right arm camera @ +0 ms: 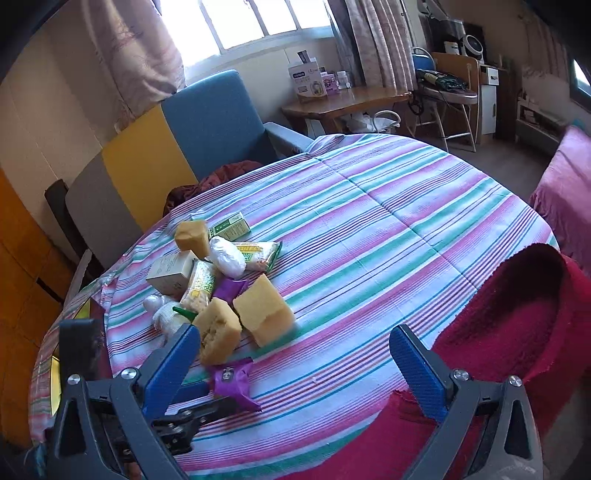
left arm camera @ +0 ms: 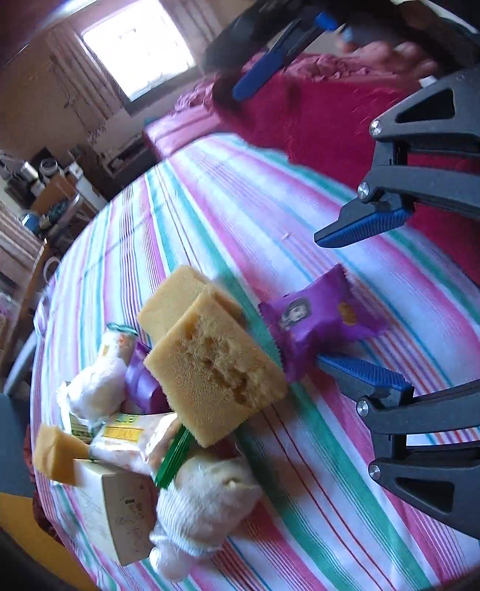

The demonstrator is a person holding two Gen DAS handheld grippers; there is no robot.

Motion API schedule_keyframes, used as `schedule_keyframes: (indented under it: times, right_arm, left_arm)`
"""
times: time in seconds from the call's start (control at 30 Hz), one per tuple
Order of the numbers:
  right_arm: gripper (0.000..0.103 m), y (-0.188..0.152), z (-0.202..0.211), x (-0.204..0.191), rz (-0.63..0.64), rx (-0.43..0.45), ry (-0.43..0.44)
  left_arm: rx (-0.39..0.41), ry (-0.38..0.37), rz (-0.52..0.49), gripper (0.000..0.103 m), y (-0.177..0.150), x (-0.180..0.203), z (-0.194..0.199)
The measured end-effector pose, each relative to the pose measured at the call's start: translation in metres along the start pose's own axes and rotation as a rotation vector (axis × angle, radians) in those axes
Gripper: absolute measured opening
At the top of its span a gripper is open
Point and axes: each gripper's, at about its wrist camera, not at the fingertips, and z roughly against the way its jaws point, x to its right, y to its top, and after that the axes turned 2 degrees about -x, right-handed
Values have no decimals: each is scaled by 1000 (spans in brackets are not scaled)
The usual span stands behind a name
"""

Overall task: Organize objects
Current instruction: 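Grasp the purple candy packet with the left gripper, then carry the purple packet toward the tray with the left gripper while the right gripper grasps a yellow sponge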

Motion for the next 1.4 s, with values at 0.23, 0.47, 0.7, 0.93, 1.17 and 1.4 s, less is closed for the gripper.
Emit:
schedule_keyframes:
  times: [0.23,0.47,0.7,0.93,1.17,1.4]
  right_arm:
    - [103,-1,-5,6,-19,-22,6]
    - [103,3,-29,-31,58,-99,72]
    - [101,-5,-74,-83,182,-257,80]
    - [94,-8,-119,-79,-85,-368,132]
    - [85,-7,-154,-67,-261,-342,139]
    - [44,-8,-164,-78,-169,-339,113]
  left_arm:
    - [55,68,-107,37,-20,-7,1]
    - [113,124,-130,36,-67,-45,37]
    - [170,192,-135,36,-114,-75,71]
    - [216,182,-74,36,-136,-92,87]
    - [238,154,-38,36,-143,-97,93]
    - [296,139,-69,34,-144,-89,100]
